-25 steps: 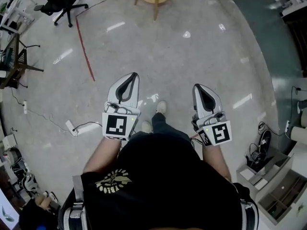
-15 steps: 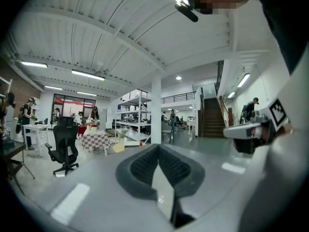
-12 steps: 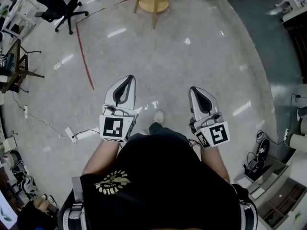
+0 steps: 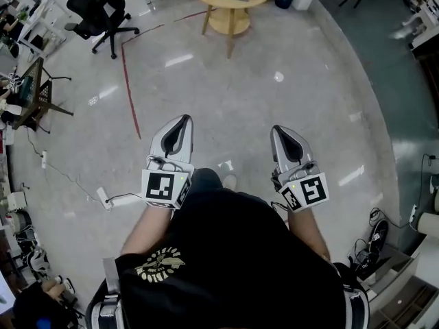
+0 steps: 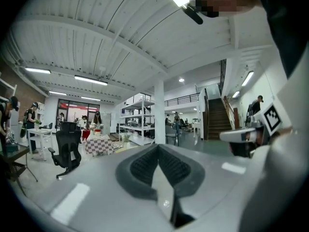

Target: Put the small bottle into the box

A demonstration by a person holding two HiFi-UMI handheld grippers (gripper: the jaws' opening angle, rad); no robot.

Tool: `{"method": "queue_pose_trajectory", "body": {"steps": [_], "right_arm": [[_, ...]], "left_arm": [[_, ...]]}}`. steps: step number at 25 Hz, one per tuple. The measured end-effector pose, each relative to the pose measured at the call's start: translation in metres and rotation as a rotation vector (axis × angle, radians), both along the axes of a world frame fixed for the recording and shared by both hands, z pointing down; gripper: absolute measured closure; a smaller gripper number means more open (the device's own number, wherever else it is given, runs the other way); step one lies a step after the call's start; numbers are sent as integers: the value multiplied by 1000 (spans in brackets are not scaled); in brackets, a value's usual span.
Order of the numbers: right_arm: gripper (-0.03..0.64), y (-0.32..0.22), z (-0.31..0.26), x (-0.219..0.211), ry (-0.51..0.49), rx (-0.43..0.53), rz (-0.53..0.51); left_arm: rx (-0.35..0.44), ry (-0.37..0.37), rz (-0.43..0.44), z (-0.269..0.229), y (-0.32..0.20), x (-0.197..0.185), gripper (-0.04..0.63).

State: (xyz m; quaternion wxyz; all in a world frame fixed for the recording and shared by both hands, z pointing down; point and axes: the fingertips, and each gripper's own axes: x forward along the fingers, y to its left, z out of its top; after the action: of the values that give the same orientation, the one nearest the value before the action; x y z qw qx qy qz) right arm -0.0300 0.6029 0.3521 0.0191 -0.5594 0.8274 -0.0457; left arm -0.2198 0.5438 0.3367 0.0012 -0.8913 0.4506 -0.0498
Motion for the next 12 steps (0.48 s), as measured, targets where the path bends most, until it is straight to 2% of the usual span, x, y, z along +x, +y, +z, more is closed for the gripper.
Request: {"method": "queue_pose_trajectory", "body": {"steps": [5,12], "right_arm": [[611,-2,1,5,-15,2,3],[611,-5,15,21,-44,-32,42]], "left_arm": [[-3,-5,-32,-3,-2,-5,595],[-9,-26,-13,2,-7,1,595]]}}
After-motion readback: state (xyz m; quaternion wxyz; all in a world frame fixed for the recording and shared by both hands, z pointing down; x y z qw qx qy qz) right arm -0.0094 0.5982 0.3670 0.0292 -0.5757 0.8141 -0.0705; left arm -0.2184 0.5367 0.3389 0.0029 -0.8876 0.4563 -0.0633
